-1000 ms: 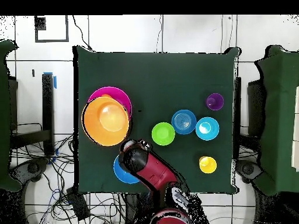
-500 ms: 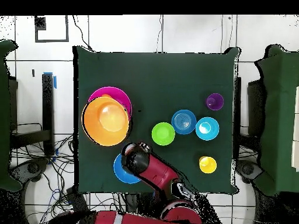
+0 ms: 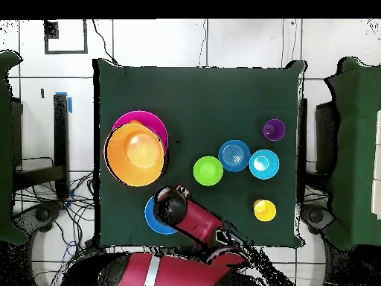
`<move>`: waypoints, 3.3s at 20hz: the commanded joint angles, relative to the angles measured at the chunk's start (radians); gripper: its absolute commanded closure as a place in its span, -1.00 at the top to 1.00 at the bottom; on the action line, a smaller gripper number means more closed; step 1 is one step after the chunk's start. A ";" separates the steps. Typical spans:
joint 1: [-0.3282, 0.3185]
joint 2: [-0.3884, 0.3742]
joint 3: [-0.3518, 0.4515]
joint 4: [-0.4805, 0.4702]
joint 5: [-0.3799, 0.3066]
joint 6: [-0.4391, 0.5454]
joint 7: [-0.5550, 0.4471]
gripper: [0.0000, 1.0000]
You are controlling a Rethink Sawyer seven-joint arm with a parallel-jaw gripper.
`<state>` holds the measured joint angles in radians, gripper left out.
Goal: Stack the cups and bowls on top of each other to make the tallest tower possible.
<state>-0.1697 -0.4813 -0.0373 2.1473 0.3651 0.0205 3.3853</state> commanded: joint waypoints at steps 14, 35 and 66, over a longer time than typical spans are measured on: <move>0.036 0.031 0.061 -0.061 -0.036 -0.016 0.005 1.00; 0.081 -0.029 -0.014 -0.066 -0.036 0.095 -0.007 -1.00; 0.215 -0.217 -0.137 -0.082 -0.016 0.339 0.038 -1.00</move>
<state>0.0246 -0.6965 -0.2229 2.1266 0.3374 0.2687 3.3853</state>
